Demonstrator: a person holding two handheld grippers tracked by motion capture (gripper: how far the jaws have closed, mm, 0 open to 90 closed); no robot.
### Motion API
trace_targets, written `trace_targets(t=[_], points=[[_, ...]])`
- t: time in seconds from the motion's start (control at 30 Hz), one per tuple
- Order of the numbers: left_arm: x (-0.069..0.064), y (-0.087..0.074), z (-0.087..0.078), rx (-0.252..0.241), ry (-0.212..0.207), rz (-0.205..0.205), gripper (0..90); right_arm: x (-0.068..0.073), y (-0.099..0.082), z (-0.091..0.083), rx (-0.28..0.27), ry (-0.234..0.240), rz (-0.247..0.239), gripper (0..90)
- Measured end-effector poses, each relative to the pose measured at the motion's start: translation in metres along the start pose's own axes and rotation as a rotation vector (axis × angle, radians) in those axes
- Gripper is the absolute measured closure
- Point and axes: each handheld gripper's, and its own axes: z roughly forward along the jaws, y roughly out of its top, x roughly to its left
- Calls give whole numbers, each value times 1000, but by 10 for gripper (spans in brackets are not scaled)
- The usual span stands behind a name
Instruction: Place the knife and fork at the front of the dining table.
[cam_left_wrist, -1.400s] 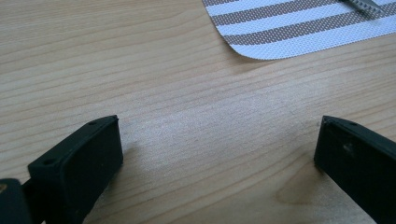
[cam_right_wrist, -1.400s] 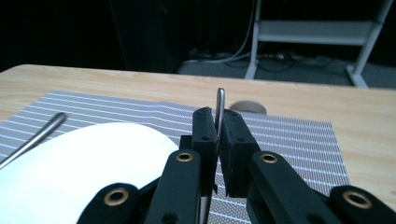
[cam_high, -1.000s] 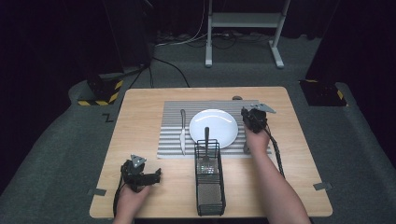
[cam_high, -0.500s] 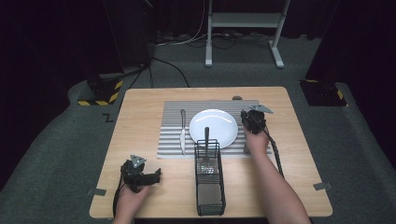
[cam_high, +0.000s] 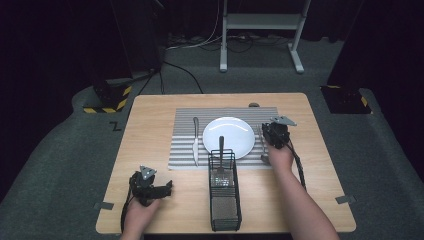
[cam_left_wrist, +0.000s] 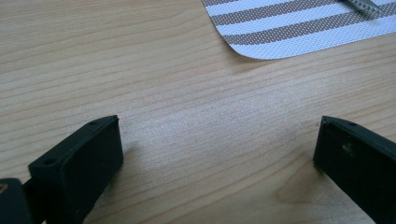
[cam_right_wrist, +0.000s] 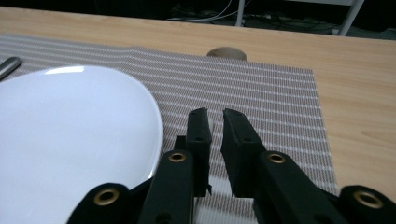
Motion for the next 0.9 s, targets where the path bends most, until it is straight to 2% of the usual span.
trace_targets(t=[0.17,0.4,0.57,0.63,0.73,0.8,0.9], points=[[0,0,0,1,0,1,14,1,-16,-25,23,1,-16,848],[0,0,0,0,-1,1,16,3,-48,-57,98,-42,-17,864],[0,0,0,-1,-1,2,16,5,-67,-69,155,-31,-14,865],[0,0,0,0,-2,1,16,7,-71,-71,156,-11,-19,873],[0,0,0,-1,-2,1,16,12,-73,-73,145,-20,-41,856],[0,0,0,-1,-2,1,16,13,-72,-78,114,-32,-45,814],[0,0,0,0,-1,1,16,21,-66,-92,37,-2,-55,743]])
